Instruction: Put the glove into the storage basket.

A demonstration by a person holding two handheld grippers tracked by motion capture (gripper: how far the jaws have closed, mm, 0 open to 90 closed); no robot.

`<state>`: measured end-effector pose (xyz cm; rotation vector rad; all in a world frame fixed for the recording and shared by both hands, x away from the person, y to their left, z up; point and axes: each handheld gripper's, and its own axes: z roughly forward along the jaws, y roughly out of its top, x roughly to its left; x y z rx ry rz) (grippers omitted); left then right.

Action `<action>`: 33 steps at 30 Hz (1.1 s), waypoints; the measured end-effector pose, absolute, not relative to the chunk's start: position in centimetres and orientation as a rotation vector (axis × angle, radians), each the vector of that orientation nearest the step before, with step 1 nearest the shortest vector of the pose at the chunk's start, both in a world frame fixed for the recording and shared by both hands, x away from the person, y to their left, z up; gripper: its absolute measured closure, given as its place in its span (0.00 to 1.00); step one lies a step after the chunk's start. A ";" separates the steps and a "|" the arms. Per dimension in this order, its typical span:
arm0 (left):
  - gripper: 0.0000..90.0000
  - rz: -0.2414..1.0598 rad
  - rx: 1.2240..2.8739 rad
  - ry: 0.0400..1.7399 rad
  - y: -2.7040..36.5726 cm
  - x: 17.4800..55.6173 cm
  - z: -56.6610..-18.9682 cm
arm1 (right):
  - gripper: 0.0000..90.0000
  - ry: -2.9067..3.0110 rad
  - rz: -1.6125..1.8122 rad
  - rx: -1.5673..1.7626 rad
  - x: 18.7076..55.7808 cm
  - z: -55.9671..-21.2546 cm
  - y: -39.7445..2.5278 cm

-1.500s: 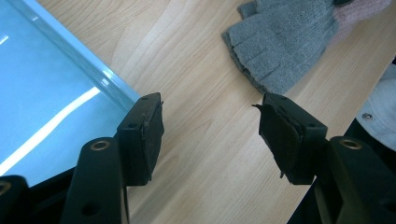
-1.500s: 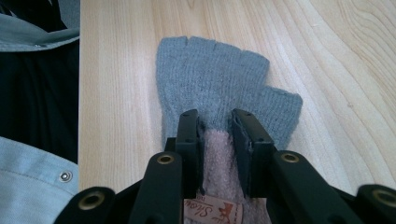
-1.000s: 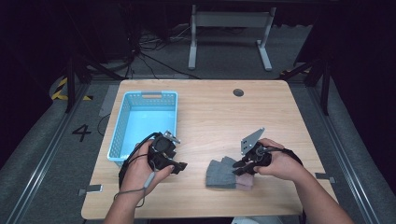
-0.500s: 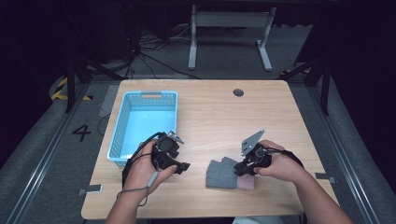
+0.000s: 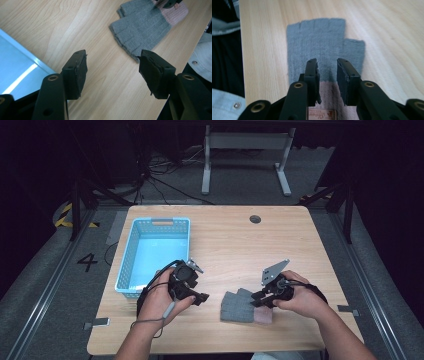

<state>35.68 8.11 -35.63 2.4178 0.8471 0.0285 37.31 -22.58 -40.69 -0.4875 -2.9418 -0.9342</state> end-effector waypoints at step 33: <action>0.49 -0.007 2.422 0.586 1.9 36.8 -36.3 | 0.70 -2.860 -1.146 -1.160 36.7 -38.1 -31.1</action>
